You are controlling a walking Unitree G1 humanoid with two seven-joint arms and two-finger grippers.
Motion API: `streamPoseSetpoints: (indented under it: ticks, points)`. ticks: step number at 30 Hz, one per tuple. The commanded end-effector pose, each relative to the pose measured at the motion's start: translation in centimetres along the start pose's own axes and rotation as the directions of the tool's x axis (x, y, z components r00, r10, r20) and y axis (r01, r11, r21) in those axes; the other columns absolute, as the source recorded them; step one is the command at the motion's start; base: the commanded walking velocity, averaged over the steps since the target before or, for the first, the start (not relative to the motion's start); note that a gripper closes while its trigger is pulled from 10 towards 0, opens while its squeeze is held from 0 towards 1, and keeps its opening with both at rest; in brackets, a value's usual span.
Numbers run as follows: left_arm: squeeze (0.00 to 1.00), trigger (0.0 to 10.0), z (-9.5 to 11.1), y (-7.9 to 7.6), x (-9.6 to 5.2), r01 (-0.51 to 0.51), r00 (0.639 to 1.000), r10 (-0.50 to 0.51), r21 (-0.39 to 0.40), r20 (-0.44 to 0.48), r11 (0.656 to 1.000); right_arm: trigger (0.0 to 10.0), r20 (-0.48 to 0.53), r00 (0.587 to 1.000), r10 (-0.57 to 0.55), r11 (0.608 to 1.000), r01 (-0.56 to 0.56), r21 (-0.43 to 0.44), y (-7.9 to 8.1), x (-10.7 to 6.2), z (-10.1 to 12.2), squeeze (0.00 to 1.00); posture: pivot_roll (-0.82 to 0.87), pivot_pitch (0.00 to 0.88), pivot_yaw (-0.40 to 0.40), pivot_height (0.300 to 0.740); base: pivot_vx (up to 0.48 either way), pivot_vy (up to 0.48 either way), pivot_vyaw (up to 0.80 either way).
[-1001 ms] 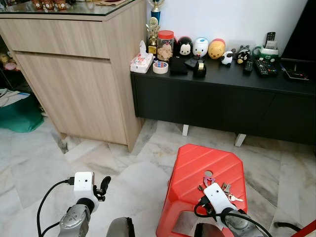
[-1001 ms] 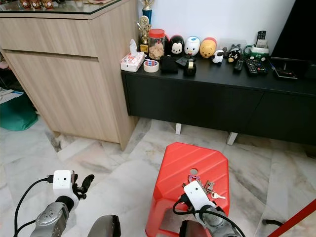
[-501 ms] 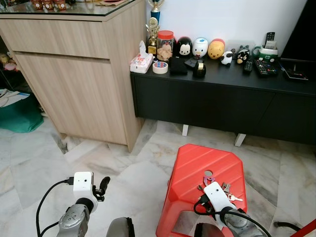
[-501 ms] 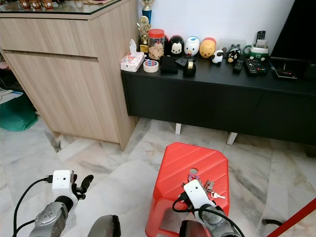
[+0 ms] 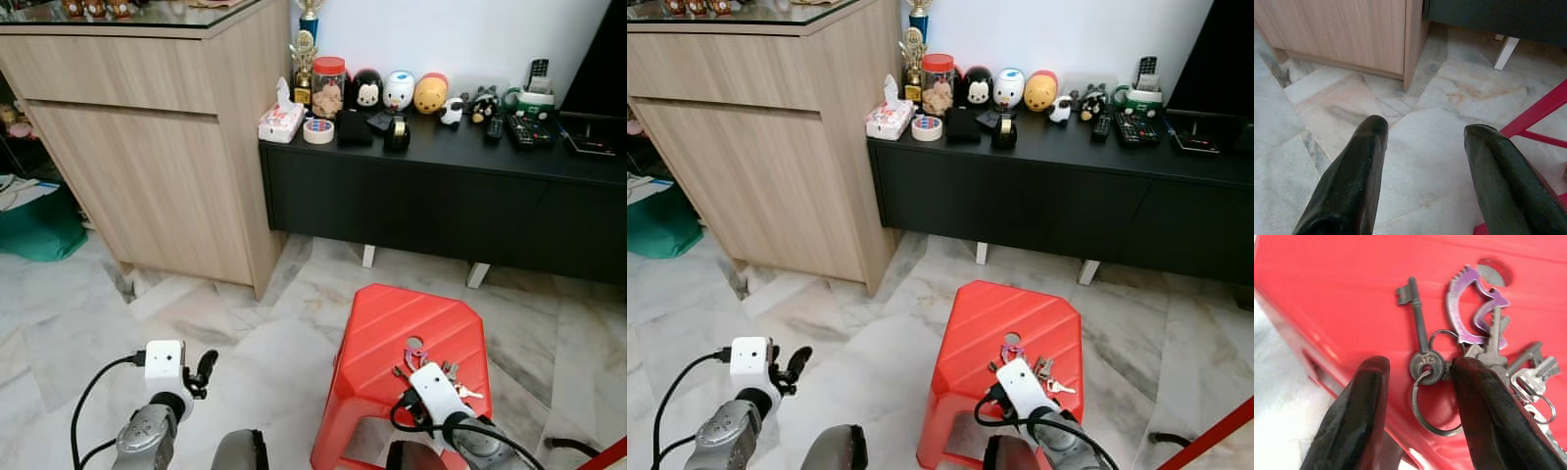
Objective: Hang keys on a hook
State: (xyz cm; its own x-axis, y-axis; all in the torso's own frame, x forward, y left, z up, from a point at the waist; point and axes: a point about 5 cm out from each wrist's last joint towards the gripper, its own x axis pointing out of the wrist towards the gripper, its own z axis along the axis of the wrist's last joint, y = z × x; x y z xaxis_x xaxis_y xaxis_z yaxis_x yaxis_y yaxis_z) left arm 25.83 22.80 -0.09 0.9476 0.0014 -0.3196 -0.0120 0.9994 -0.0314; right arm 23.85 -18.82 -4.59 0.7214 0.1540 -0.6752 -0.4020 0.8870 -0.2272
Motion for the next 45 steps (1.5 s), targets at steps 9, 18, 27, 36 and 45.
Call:
streamPoseSetpoints:
  ticks: [9, 18, 27, 36, 45]
  points:
    - [0.0, 10.0, -0.2, 0.1, 0.0, 0.002, 1.0, -0.002, 0.0, -0.021, 1.0, 10.0, 0.06, 0.997, -0.044, 0.995, 0.038, 0.094, -0.6, 0.0, 0.8, 0.0, 0.05, 0.0, -0.011, 0.6, 0.0, 0.0, 0.0]
    - [0.0, 10.0, -0.3, 0.1, 0.0, 0.005, 1.0, -0.005, 0.007, -0.029, 1.0, 10.0, 0.037, 0.998, 0.047, 0.997, -0.045, -0.056, -0.5, 0.0, 0.9, 0.0, 0.05, 0.0, -0.008, 0.6, 0.0, 0.0, 0.0]
    - [0.0, 10.0, -0.4, 0.2, -0.1, 0.006, 0.999, -0.006, 0.012, -0.034, 1.0, 10.0, -0.027, 0.997, 0.075, 0.939, -0.08, -0.336, -0.9, 0.1, 1.1, 0.0, 0.05, 0.0, -0.008, 0.6, 0.0, 0.0, 0.0]
    - [0.0, 10.0, -0.4, 0.3, -0.1, 0.002, 0.999, -0.001, 0.015, -0.033, 1.0, 10.0, -0.071, 0.997, 0.019, 0.935, -0.043, -0.352, -1.3, 0.0, 0.4, 0.0, 0.06, 0.0, -0.012, 0.6, 0.0, 0.0, 0.0]
    - [0.0, 10.0, -0.6, 0.5, -0.3, -0.003, 0.999, 0.003, 0.016, -0.041, 1.0, 10.0, -0.016, 1.0, 0.016, 0.953, -0.02, -0.301, -1.2, -0.2, 0.6, 0.0, 0.06, 0.0, -0.012, 0.6, 0.0, 0.0, 0.0]
